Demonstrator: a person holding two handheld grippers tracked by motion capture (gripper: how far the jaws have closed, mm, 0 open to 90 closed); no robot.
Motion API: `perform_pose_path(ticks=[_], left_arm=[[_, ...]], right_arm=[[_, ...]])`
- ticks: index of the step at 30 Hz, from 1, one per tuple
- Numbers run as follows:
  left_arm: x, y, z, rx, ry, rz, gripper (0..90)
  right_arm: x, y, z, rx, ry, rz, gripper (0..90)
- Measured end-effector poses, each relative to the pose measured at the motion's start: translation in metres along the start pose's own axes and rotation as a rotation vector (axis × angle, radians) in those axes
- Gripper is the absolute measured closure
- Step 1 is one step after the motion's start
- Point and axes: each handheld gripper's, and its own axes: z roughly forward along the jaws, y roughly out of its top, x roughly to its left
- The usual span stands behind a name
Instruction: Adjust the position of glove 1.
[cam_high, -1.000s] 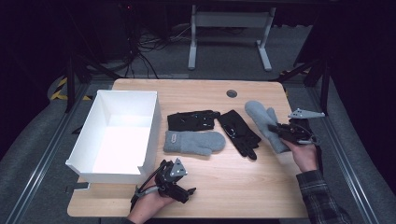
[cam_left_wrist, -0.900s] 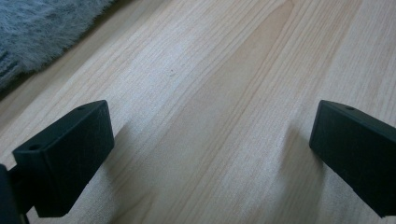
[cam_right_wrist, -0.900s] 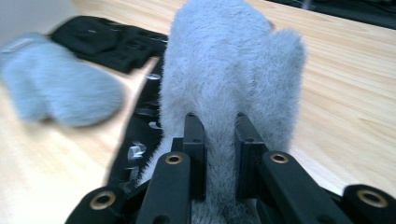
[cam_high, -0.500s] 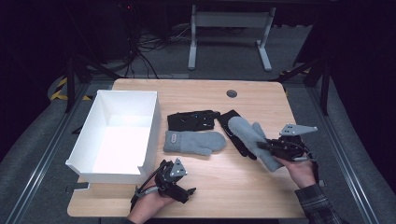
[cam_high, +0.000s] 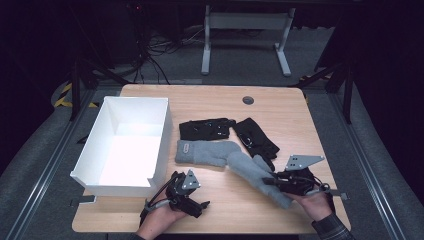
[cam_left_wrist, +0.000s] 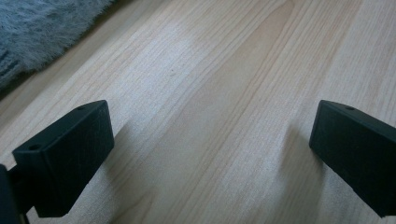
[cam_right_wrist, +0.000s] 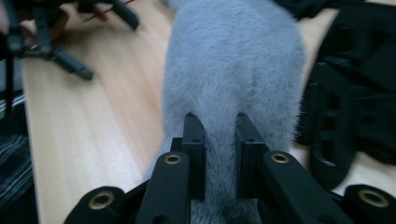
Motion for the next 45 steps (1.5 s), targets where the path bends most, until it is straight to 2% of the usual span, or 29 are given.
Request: perform_pose_path(ticks=[5, 11, 15, 17, 18, 20, 22, 27, 29, 31, 33, 36, 39, 45], left_arm=[[0.000, 0.000, 0.000, 0.000, 0.000, -0.002, 0.2], [0.000, 0.000, 0.000, 0.000, 0.001, -0.003, 0.3], [-0.001, 0.000, 0.000, 0.001, 0.005, -0.003, 0.1], [-0.002, 0.002, 0.000, 0.012, 0.014, -0.015, 0.6], [-0.003, 0.004, -0.001, 0.019, 0.018, -0.017, 2.4], [-0.006, 0.007, -0.006, 0.024, 0.015, -0.023, 17.1], [-0.008, 0.010, -0.008, 0.020, 0.019, -0.034, 24.1], [-0.014, 0.025, -0.016, -0.042, 0.020, -0.049, 63.6], [-0.016, 0.032, -0.015, -0.046, 0.011, -0.046, 75.1], [-0.017, 0.037, -0.012, -0.034, 0.020, -0.032, 84.9], [-0.016, 0.041, -0.007, -0.019, 0.011, -0.043, 89.6], [-0.015, 0.045, 0.001, -0.002, 0.002, -0.063, 90.0], [-0.014, 0.049, 0.006, 0.008, -0.011, -0.069, 90.0], [-0.012, 0.057, 0.016, 0.016, -0.011, -0.071, 90.0]], right_arm=[[0.015, -0.003, 0.011, 0.028, 0.046, -0.038, 78.7], [0.023, -0.004, 0.024, 0.059, 0.072, -0.050, 75.7], [0.027, -0.005, 0.030, 0.085, 0.085, -0.052, 58.6], [0.027, -0.004, 0.026, 0.066, 0.087, -0.046, 52.1], [0.026, -0.003, 0.023, 0.050, 0.089, -0.042, 50.5], [0.025, -0.003, 0.015, 0.029, 0.072, -0.040, 49.7], [0.021, -0.006, 0.006, 0.021, 0.050, -0.028, 54.1], [0.005, -0.023, -0.011, 0.064, -0.011, -0.009, 78.3], [0.001, -0.028, -0.013, 0.085, -0.021, -0.007, 84.9], [-0.002, -0.034, -0.014, 0.122, -0.023, -0.027, 90.0], [-0.002, -0.038, -0.012, 0.153, -0.019, -0.040, 90.0], [-0.002, -0.040, -0.010, 0.180, -0.017, -0.057, 90.0], [-0.002, -0.038, -0.010, 0.181, 0.001, -0.060, 90.0], [0.003, -0.037, -0.005, 0.199, 0.046, -0.083, 90.0]])
